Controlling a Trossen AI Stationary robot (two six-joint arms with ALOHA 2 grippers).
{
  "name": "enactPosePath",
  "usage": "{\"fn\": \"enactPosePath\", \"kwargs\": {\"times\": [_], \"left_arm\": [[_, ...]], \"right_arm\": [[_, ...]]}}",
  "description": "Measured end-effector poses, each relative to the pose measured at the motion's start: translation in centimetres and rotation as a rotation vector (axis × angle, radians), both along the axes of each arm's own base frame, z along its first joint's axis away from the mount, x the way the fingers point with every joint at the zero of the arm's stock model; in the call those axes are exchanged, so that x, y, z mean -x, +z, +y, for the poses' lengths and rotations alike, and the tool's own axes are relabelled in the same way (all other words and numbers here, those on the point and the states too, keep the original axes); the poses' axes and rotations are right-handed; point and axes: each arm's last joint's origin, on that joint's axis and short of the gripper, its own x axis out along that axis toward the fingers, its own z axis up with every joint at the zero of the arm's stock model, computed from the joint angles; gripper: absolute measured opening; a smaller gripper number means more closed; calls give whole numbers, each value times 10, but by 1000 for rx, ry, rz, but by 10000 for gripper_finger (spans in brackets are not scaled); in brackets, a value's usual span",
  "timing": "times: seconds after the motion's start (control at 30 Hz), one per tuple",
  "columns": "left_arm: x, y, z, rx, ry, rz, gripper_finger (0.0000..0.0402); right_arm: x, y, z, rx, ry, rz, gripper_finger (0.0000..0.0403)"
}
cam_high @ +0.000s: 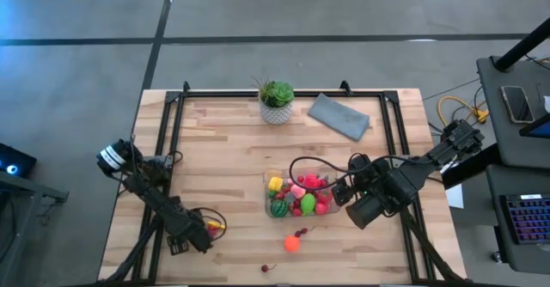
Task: Pick and placing Produce into tupperware
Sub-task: Put the strawberry into the transparent bin
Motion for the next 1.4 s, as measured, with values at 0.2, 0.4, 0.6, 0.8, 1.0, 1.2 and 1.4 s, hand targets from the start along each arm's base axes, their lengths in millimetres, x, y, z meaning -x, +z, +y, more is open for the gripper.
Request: {"fn": "enactPosePath", "kwargs": {"times": [0.2,0.4,0.6,0.8,1.0,1.2,1.4], "left_arm": [[1,0,-1,0,-5,0,204],[3,-2,1,-8,-3,7,152],[3,-6,2,13,-2,-2,117],[1,-6,0,33,-33,-41,95],[1,7,3,12,-42,-121,83],[-1,40,19,-31,14,-350,82],[-10,89,44,-114,83,-877,82]], "right_arm": [[0,0,0,-2,0,-3,295],[-1,0,0,-4,0,-6,295],[-1,0,0,-5,0,-7,295],[-1,0,1,-5,1,-8,295],[-1,0,0,4,4,-10,295],[-2,0,-1,3,-1,-11,295],[-2,0,-1,2,0,-13,295]]}}
